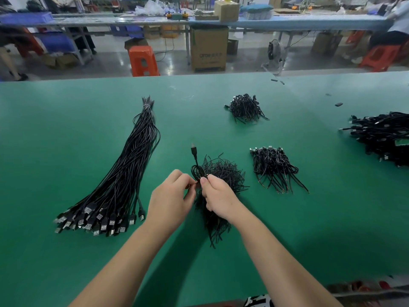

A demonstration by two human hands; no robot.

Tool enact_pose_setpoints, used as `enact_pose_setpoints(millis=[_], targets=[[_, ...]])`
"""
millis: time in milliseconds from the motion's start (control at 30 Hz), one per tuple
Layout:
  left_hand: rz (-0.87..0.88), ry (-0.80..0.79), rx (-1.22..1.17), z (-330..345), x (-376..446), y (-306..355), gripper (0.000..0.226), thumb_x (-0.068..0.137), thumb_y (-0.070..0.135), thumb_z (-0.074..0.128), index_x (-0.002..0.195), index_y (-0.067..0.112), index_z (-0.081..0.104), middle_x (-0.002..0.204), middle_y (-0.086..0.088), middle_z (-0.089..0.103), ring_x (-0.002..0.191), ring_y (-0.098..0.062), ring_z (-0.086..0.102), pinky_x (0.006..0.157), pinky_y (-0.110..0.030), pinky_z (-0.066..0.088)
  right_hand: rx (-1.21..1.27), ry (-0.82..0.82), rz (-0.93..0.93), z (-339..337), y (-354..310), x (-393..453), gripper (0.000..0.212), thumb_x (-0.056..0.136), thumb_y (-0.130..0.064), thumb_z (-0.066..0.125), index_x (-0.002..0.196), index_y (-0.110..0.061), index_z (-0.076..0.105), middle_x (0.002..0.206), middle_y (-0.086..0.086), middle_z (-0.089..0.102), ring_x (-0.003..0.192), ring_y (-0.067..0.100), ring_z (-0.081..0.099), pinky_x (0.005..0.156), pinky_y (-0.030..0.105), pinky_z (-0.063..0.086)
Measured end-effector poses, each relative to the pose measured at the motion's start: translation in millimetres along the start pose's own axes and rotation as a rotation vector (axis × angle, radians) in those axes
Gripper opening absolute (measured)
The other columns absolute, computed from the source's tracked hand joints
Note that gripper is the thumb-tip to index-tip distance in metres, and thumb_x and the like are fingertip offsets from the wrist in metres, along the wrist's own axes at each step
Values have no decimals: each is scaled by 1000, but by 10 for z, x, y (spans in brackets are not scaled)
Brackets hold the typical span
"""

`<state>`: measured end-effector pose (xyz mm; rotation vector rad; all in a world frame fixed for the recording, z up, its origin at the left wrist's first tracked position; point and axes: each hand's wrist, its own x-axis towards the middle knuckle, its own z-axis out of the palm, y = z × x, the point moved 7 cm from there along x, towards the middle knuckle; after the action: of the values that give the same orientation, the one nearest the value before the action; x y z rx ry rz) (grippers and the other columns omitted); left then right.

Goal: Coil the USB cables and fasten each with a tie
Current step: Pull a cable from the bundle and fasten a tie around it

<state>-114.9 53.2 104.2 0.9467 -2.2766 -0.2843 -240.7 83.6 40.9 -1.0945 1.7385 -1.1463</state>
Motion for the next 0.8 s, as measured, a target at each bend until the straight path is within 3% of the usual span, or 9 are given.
enact_pose_setpoints(millis=[67,167,233,267,433,500,600,667,800], targets=[[218,88,124,-60,-12,108,6,87,9,70,82,12,68,85,-2,60,72,-24,56,55,-37,48,17,-40,19,-17,-18,0,37,101,-38,40,66,-27,44,68,-1,39,56,17,35,60,38,35],[524,139,226,-99,-60,242,16,83,-2,64,87,11,71,102,-7,68,104,-29,62,84,-37,48,139,-204,77,23,-11,-44,41,96,-37,43,57,-36,54,59,-7,35,46,10,29,45,28,32],[601,112,190,-120,-45,259,26,85,-8,57,92,12,73,113,-6,70,122,-25,61,99,-38,44,230,-341,102,78,-42,-104,38,96,-35,45,60,-33,56,59,-6,31,47,10,24,44,26,30],[602,94,151,-131,-28,255,26,85,-9,56,91,11,73,114,-5,71,121,-23,63,101,-39,45,259,-390,108,97,-67,-129,35,95,-35,45,62,-32,56,60,-6,29,47,11,22,44,26,28],[345,78,-63,-198,36,120,12,94,10,60,88,10,70,96,3,71,88,-18,66,75,-36,49,345,-441,126,168,-124,-170,15,87,-30,44,76,-21,47,60,-8,30,48,11,19,45,24,21],[197,66,-176,-200,44,50,10,94,8,62,89,11,70,89,6,68,82,-13,60,74,-31,48,404,-443,117,193,-126,-176,16,88,-32,44,78,-19,47,59,-9,32,48,10,20,45,23,22],[48,43,-251,-190,75,-19,10,91,4,68,88,13,71,85,11,65,81,-1,57,77,-10,41,364,-446,105,223,-137,-199,17,89,-34,44,81,-20,42,60,-12,32,51,9,21,48,23,21],[-8,22,-271,-171,70,-53,10,90,5,69,87,14,72,85,15,65,83,4,58,77,-4,37,171,-382,40,201,-162,-188,25,99,-37,44,79,-22,40,63,-12,34,53,9,26,52,26,24],[-165,-27,-325,-85,19,-179,15,91,8,69,84,21,73,84,19,65,85,7,59,73,-4,38,-528,-199,-254,136,-297,-177,33,108,-38,32,83,-18,44,78,0,55,75,23,51,74,44,43]])
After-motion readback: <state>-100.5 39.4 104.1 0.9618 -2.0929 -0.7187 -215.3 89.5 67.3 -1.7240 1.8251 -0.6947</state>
